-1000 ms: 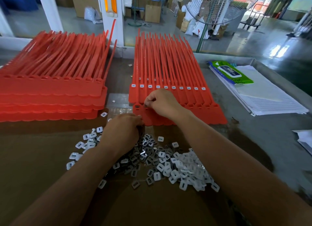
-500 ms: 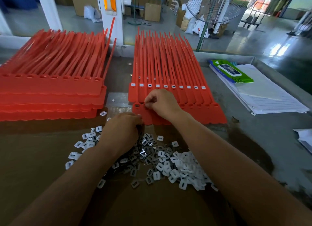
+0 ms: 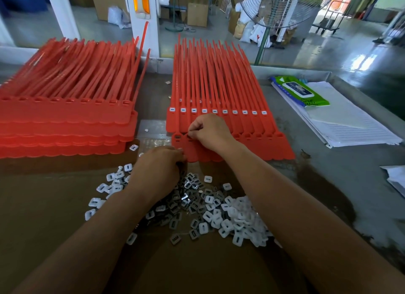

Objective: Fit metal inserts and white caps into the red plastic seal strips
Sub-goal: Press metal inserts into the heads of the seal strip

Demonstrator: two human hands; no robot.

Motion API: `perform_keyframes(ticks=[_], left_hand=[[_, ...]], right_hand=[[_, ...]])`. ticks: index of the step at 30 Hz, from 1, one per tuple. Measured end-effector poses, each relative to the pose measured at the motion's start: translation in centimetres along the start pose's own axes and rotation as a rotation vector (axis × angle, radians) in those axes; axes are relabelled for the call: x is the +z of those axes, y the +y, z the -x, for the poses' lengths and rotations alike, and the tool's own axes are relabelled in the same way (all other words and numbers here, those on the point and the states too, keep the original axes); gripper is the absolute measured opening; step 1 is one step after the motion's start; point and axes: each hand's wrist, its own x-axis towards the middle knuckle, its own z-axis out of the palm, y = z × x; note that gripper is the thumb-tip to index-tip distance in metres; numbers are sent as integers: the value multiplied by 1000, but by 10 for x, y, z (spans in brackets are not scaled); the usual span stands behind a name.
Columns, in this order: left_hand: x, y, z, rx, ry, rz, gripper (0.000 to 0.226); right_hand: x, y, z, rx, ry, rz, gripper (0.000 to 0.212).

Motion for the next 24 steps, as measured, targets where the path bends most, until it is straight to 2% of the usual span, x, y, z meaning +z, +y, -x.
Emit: perform_keyframes(ticks=[9, 14, 18, 24], left_hand=[[0, 0, -1, 3, -11, 0, 34], [1, -1, -1, -9, -32, -25, 35], [0, -1, -2, -13, -53, -49, 38], [0, -1, -4, -29, -77, -62, 41]], right_hand=[[-25, -5, 22, -72, -38, -80, 8], [-36, -9, 51, -104, -214, -8, 5], [-36, -13, 70, -162, -310, 51, 13], [-25, -17, 79, -235, -320, 144, 24]])
